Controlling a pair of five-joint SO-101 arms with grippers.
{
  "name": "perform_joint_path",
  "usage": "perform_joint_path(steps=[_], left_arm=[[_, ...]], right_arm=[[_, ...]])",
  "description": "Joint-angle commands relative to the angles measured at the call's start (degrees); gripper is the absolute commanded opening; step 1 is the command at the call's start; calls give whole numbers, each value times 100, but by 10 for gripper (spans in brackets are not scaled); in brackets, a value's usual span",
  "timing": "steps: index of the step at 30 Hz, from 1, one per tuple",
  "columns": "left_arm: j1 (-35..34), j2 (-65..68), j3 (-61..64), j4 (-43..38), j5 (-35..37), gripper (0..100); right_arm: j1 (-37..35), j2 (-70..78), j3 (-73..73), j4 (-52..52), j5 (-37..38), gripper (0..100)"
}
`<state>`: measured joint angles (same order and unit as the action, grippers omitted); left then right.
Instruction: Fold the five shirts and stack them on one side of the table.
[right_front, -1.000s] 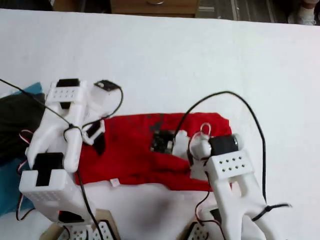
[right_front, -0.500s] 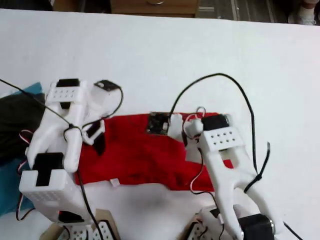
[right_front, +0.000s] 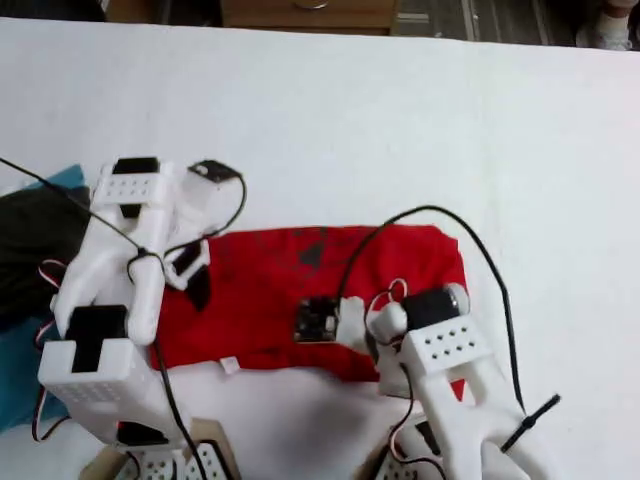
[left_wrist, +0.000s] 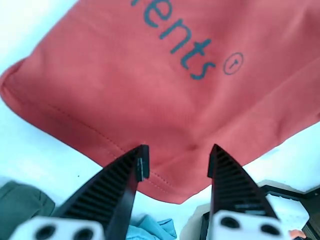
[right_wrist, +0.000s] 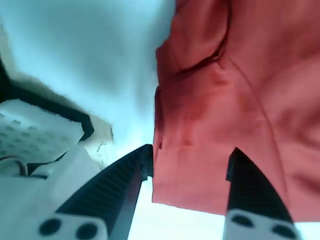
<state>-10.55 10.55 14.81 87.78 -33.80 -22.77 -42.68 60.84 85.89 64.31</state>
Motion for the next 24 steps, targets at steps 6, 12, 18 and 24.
perform_joint_path(steps=[6,12,18,24], left_arm=[[35,-35,-13,-26,18,215],[35,-35,-13,-18,35,215],[9,-35,-13,-18,35,215],[18,-35,-4,-18,35,215]], right_arm=[[-84,303,484,-743,-70,253],[-48,1059,879,-1587,-70,252],[-40,1464,747,-2044,-79,191],[-40,1262,62,-1165,-79,61]])
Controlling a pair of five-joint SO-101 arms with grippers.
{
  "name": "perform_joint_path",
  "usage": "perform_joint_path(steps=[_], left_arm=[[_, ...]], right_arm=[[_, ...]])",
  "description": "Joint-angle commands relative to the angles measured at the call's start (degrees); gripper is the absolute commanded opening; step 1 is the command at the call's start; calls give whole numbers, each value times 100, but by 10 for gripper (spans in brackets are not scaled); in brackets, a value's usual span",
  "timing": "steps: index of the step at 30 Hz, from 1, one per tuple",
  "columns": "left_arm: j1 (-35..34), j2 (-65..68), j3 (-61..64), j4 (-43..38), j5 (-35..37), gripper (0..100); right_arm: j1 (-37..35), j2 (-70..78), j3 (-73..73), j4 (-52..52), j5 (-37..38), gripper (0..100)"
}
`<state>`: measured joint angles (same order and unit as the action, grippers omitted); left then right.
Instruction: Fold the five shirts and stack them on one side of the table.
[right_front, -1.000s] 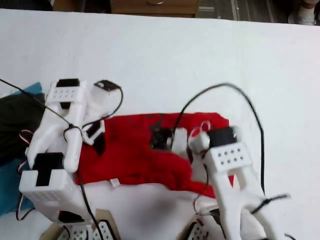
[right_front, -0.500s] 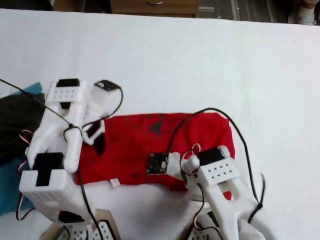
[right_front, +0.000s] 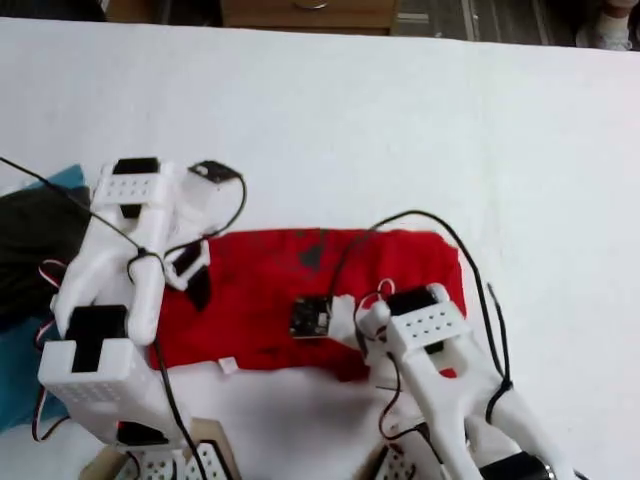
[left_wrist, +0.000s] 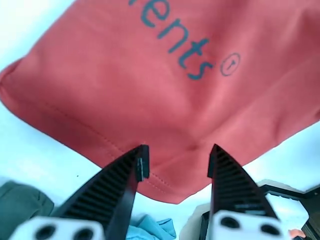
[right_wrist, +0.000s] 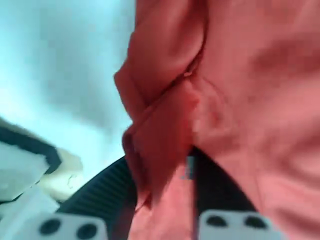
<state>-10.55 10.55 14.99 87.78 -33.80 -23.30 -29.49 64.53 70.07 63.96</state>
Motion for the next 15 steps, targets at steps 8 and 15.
perform_joint_path(steps=[8,15], left_arm=[[26,-35,-31,-44,26,215],[26,-35,-31,-44,18,215]], right_arm=[[-13,-611,-712,954,0,66],[13,-611,-695,673,0,41]])
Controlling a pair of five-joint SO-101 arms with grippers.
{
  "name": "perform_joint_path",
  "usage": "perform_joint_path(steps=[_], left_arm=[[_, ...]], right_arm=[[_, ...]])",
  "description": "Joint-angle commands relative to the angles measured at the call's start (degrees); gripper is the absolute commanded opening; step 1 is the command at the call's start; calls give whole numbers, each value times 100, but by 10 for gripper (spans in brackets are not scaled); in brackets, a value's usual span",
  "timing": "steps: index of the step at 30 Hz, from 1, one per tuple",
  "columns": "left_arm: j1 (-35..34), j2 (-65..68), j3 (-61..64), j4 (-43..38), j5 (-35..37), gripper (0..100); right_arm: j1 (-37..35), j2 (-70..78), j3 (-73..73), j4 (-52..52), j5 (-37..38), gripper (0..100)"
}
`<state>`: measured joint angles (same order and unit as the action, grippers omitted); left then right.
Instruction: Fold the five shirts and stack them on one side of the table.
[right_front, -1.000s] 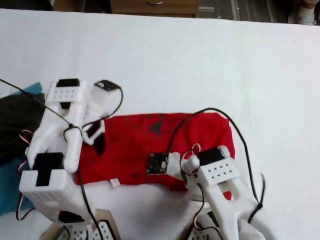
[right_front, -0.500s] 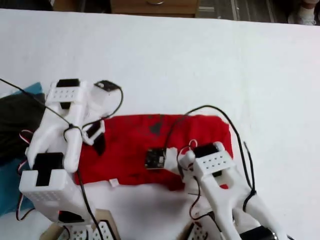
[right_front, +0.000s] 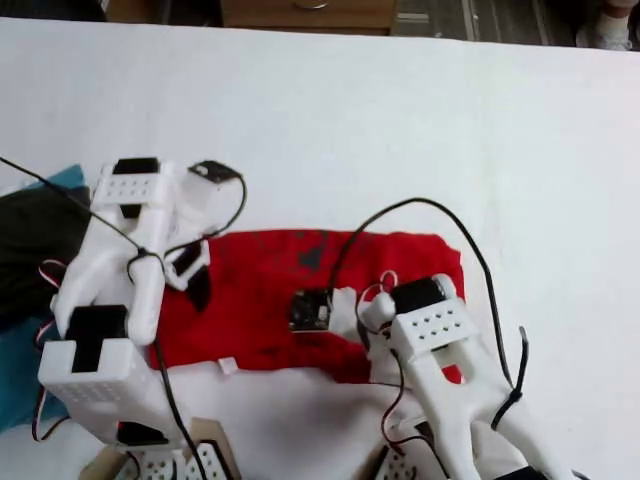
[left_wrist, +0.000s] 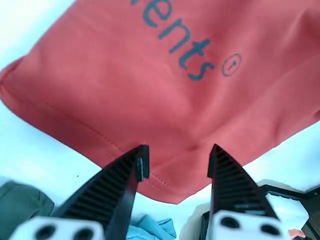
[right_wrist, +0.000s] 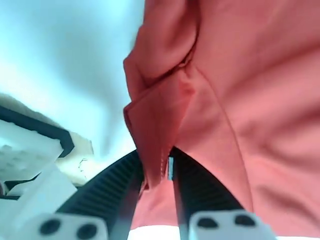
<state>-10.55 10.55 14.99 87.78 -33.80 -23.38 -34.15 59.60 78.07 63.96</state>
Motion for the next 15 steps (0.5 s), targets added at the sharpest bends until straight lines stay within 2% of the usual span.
perform_joint_path(steps=[1,8,15], left_arm=[[26,-35,-31,-44,18,215],[26,-35,-31,-44,18,215],[35,-26,-22,-44,9,215]], right_arm=[[22,-145,-202,-224,0,25],[22,-136,-281,-954,9,22],[251,22,-1653,-523,53,22]])
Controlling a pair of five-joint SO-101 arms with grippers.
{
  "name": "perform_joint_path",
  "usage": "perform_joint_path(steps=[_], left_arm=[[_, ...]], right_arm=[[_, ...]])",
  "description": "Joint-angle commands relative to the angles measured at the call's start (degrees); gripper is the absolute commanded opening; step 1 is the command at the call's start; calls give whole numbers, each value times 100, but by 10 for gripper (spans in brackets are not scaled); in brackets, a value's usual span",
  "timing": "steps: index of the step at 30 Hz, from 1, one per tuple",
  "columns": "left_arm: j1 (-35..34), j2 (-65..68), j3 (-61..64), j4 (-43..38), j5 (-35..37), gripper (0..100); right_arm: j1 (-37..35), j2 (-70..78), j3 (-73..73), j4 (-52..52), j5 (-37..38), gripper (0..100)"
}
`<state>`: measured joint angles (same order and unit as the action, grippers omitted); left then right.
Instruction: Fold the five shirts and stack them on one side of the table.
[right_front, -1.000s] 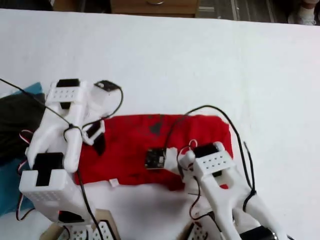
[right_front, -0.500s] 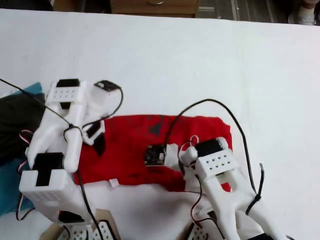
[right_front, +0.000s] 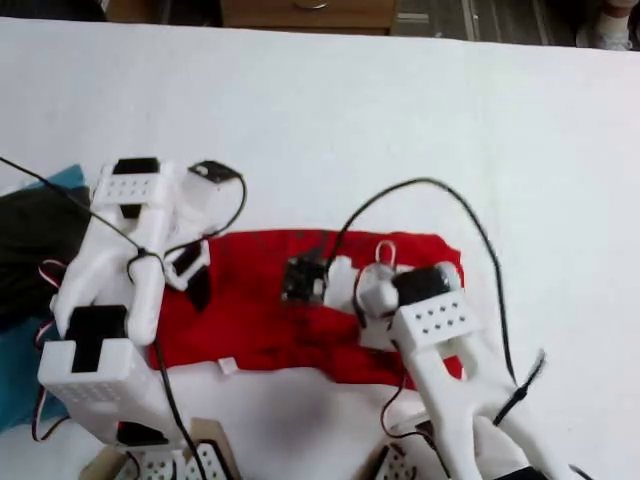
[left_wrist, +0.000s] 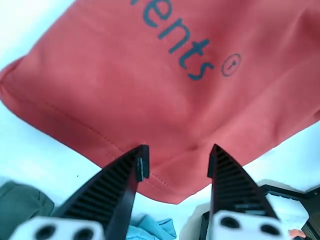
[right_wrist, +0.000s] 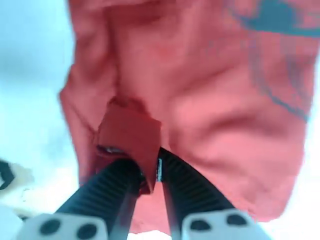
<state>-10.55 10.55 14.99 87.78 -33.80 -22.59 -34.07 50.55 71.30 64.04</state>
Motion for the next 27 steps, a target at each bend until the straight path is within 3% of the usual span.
perform_joint_path(steps=[1,6,12,17,27], left_arm=[[35,-26,-22,-44,9,215],[35,-26,-22,-35,9,215],[35,-26,-22,-44,9,215],[44,-18,40,-53,9,215],[492,-70,2026,-1213,35,215]], right_arm=[[268,154,-958,224,176,22],[787,1376,-1697,268,659,22],[840,2747,-2356,180,721,31],[848,3301,-2804,119,448,160],[892,3495,-3086,233,273,191]])
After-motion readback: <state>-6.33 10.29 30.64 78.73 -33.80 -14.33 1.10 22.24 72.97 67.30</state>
